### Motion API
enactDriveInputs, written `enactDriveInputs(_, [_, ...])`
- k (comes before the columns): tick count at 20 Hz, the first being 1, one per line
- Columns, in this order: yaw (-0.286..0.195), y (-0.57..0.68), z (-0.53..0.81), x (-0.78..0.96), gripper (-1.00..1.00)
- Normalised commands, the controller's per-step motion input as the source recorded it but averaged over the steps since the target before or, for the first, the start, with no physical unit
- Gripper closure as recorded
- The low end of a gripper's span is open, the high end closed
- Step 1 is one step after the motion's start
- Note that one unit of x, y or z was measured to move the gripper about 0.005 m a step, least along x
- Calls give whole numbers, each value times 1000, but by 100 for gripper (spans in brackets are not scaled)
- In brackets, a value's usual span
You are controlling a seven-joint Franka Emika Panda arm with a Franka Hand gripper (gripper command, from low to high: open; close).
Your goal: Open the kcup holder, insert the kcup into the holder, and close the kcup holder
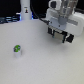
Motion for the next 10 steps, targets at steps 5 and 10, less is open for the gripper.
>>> enactDriveInputs(5, [-6, -137, 0, 106, 100])
enactDriveInputs(10, [3, -327, 49, 192, 100])
